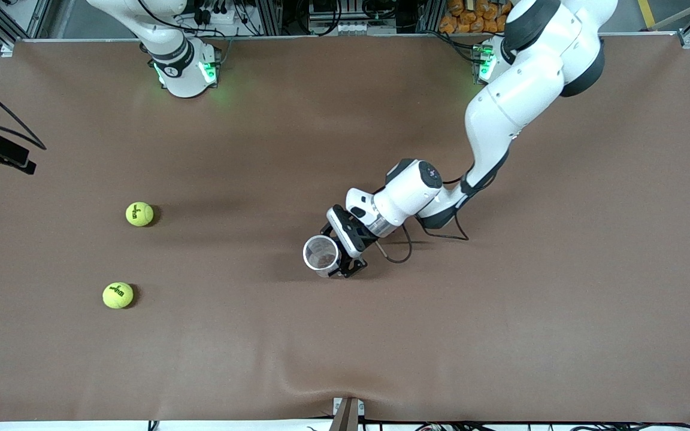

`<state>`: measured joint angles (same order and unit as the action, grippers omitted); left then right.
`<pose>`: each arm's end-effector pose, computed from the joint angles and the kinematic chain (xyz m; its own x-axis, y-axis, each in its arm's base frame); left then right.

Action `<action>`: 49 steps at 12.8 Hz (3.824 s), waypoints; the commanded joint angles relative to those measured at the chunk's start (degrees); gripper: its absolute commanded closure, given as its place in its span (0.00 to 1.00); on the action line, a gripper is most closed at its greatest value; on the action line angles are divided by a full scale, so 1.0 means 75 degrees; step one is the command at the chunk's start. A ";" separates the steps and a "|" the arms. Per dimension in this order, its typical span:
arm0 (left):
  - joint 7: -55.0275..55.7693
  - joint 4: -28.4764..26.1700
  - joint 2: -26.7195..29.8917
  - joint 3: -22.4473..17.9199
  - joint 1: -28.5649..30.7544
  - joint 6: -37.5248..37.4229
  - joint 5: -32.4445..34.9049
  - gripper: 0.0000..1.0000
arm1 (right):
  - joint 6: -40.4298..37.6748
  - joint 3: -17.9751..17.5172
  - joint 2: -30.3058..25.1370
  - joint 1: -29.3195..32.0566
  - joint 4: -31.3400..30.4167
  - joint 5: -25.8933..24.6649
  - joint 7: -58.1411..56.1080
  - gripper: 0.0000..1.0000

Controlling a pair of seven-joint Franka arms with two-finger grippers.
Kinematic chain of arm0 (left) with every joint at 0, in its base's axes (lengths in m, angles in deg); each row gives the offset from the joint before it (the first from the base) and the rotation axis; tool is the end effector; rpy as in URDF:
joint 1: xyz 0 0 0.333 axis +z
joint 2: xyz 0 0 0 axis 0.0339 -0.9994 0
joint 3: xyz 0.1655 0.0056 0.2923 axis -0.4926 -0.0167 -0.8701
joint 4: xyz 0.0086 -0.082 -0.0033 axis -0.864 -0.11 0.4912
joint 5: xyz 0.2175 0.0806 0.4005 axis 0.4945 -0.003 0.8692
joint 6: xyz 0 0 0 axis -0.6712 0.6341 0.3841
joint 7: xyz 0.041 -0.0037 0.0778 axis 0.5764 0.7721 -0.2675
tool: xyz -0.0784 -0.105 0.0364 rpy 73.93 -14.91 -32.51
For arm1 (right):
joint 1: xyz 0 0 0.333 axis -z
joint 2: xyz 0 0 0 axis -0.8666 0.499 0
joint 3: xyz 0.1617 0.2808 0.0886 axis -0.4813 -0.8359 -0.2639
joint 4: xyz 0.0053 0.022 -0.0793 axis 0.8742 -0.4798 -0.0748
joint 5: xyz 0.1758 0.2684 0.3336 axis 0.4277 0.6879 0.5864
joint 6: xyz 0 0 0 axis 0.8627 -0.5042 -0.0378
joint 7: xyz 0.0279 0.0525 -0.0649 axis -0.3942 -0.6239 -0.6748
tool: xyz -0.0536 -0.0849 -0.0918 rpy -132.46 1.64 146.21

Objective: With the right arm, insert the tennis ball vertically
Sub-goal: 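Grasp the nearer tennis ball with the right gripper, then carry the ball over the can opening with the right gripper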

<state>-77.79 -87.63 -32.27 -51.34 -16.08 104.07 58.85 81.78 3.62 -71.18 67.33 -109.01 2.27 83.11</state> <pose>0.6081 -0.5503 0.1263 0.2987 -0.5114 0.8057 -0.8680 -0.4964 0.0067 0.6361 -0.0729 0.5897 0.9947 -0.0820 -0.0617 -0.0820 -0.9966 0.0034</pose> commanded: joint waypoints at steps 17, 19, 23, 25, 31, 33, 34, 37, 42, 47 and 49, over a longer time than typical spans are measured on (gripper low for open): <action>-0.0042 -0.0048 -0.0163 -0.0389 -0.0154 0.0735 0.0434 0.23 | 0.5028 -0.0077 0.2847 0.0285 -0.3770 -0.0105 -0.0109 0.00; -0.0007 -0.0037 -0.0163 -0.0389 -0.0177 0.0735 0.0434 0.23 | 0.5017 -0.0077 0.2824 0.0309 -0.4134 -0.0105 -0.0109 0.00; 0.0005 -0.0037 -0.0163 -0.0389 -0.0177 0.0735 0.0434 0.23 | 0.4923 -0.0077 0.2836 0.0356 -0.4404 -0.0105 -0.0097 0.01; 0.0017 -0.0037 -0.0163 -0.0389 -0.0189 0.0735 0.0422 0.23 | 0.4911 -0.0088 0.2836 0.0356 -0.4475 -0.0105 -0.0086 0.53; 0.0005 -0.0025 -0.0175 -0.0389 -0.0224 0.0735 0.0387 0.23 | 0.3043 -0.0252 0.2543 -0.0123 -0.2057 0.0035 0.0019 0.72; 0.0005 -0.0025 -0.0175 -0.0389 -0.0247 0.0735 0.0387 0.23 | 0.2405 -0.0264 0.2601 -0.0638 -0.1034 0.0571 0.0404 0.72; 0.0005 -0.0025 -0.0175 -0.0389 -0.0247 0.0735 0.0375 0.23 | 0.2392 -0.0264 0.2636 -0.0965 -0.0694 0.1073 0.0894 0.72; 0.0005 -0.0001 -0.0175 -0.0389 -0.0259 0.0712 0.0340 0.23 | 0.2392 -0.0264 0.2928 -0.1997 0.0198 0.1955 0.2989 0.71; 0.0005 -0.0013 -0.0175 -0.0389 -0.0247 0.0712 0.0340 0.23 | 0.2835 -0.0264 0.3993 -0.3580 0.1919 0.2672 0.6038 0.69; -0.0006 -0.0025 -0.0187 -0.0389 -0.0259 0.0712 0.0340 0.23 | 0.3984 -0.0264 0.4546 -0.4622 0.2392 0.2684 0.7693 0.67; -0.0006 -0.0037 -0.0187 -0.0389 -0.0247 0.0712 0.0352 0.23 | 0.4277 -0.0252 0.4675 -0.4940 0.2380 0.2672 0.8104 0.67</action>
<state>-78.70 -87.75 -33.94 -53.51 -17.27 108.94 61.38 112.99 1.03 -37.91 32.43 -93.55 21.21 140.89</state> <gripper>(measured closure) 0.225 0.339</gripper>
